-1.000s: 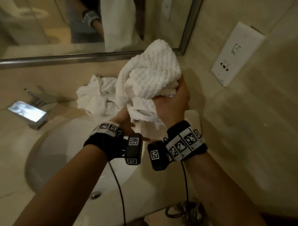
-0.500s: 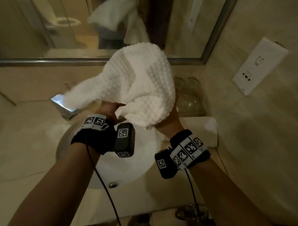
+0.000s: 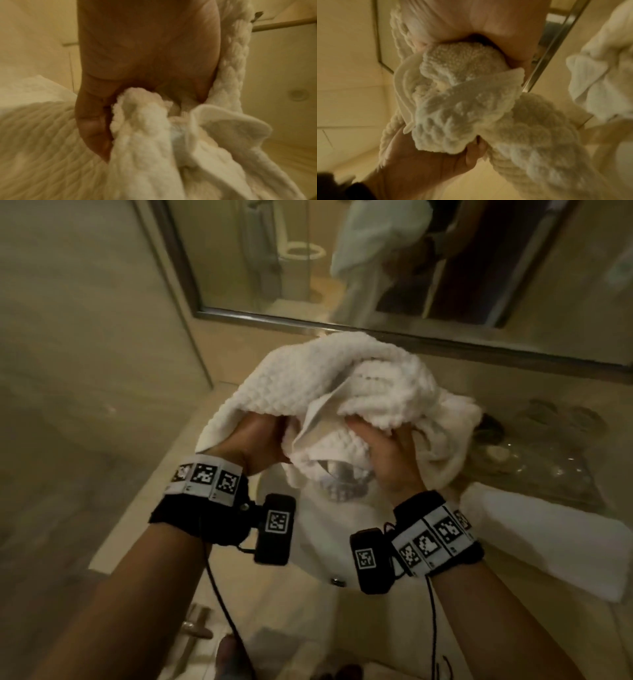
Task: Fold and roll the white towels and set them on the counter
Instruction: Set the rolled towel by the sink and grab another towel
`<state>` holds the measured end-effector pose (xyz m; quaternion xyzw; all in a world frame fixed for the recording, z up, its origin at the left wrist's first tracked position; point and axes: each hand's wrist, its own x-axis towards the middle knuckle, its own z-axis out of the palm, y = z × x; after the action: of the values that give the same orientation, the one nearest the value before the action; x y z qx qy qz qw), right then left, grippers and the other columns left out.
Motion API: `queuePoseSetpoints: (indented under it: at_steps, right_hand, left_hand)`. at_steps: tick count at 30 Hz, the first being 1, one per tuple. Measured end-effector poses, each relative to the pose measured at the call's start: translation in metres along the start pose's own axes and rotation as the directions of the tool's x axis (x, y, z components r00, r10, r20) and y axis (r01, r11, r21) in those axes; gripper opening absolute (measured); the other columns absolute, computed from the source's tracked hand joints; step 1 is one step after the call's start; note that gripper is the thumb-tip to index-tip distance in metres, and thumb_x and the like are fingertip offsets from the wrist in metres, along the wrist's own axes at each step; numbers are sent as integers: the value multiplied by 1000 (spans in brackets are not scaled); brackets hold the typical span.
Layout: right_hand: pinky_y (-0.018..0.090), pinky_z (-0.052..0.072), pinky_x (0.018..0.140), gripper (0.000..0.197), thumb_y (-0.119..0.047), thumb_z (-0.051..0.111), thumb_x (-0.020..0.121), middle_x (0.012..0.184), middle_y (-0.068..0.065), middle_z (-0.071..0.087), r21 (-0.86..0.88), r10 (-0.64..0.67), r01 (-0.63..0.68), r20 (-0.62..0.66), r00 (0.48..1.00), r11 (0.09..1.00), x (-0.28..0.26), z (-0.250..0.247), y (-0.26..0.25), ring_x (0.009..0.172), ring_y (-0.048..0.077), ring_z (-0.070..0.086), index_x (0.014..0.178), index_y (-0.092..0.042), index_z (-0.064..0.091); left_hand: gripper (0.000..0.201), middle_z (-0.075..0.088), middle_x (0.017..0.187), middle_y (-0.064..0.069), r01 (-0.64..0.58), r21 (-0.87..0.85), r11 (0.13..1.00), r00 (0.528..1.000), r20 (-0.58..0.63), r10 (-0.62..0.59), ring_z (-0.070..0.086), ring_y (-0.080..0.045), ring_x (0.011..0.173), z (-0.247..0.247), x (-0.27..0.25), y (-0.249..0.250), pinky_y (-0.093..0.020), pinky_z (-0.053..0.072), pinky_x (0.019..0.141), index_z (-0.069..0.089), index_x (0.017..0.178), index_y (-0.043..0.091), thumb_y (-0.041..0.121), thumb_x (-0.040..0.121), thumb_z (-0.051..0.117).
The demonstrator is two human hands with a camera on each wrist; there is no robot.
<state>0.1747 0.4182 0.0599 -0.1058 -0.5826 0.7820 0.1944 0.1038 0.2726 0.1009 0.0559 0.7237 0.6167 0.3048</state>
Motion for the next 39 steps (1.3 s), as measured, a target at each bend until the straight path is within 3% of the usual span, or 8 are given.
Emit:
queuePoseSetpoints:
  at_steps: [5, 11, 20, 25, 28, 33, 36, 39]
  right_hand:
    - [36, 51, 95, 73, -31, 75, 70, 123, -2, 66, -32, 71, -69, 60, 996, 997, -10, 66, 29, 115, 15, 62, 135, -13, 48]
    - [18, 53, 79, 41, -31, 62, 92, 117, -4, 68, 14, 210, -210, -16, 978, 978, -40, 149, 69, 103, 5, 66, 130, -16, 57]
    - [48, 40, 107, 77, -64, 73, 67, 124, 13, 65, 61, 423, -421, -24, 906, 905, -96, 249, 141, 118, 29, 60, 123, -12, 65]
    - [34, 53, 92, 32, -47, 50, 95, 105, 2, 72, -99, 439, -442, -53, 897, 892, -131, 263, 144, 100, 17, 68, 100, -21, 69]
    - [16, 54, 74, 29, -48, 53, 93, 93, -12, 71, -213, 400, -402, -54, 915, 890, -142, 272, 139, 85, 0, 66, 96, -23, 69]
    - [46, 54, 92, 57, -51, 85, 55, 97, 0, 76, -317, 356, -372, -109, 928, 873, -157, 289, 138, 93, 22, 71, 98, -15, 75]
    - [48, 54, 91, 51, -49, 83, 57, 93, 3, 76, -391, 329, -319, -44, 943, 863, -163, 297, 129, 92, 24, 72, 94, -14, 75]
    - [39, 53, 89, 59, -58, 78, 58, 91, 1, 75, -412, 295, -269, 1, 955, 871, -171, 302, 118, 91, 19, 70, 94, -11, 74]
  left_hand:
    - [26, 66, 93, 0, 26, -75, 997, 998, -49, -30, 65, -14, 74, -82, -24, -16, -32, 52, 57, 59, 97, 28, 39, 99, 35]
    - [28, 68, 103, -11, 70, 188, 980, 996, -74, -57, 67, -26, 86, -165, -46, -53, -36, 57, 63, 62, 116, 18, 32, 97, 48]
    - [51, 69, 90, -6, 147, 540, 829, 979, 41, -200, 67, -25, 81, -282, -95, -100, -39, 58, 73, 65, 106, 21, 61, 92, 37]
    - [52, 64, 85, -11, 291, 551, 783, 929, 32, -368, 63, -26, 79, -304, -113, -123, -40, 57, 79, 63, 92, 6, 55, 91, 46]
    - [29, 67, 90, -6, 195, 538, 820, 976, -24, -217, 61, -24, 90, -310, -117, -129, -38, 53, 81, 63, 98, 9, 35, 85, 63]
    - [117, 9, 154, -5, -343, 647, 681, 938, 274, 212, 15, -29, 142, -317, -134, -125, -48, 41, 102, 9, 143, 51, -9, 62, 70]
    - [102, -9, 157, 0, -516, 646, 562, 848, 479, 228, -3, -25, 146, -308, -149, -119, -42, 38, 106, 29, 137, 52, -12, 65, 63]
    - [75, 12, 155, -5, -589, 541, 600, 796, 516, 315, 29, -13, 135, -306, -157, -118, -6, 44, 80, 53, 127, 22, -12, 63, 73]
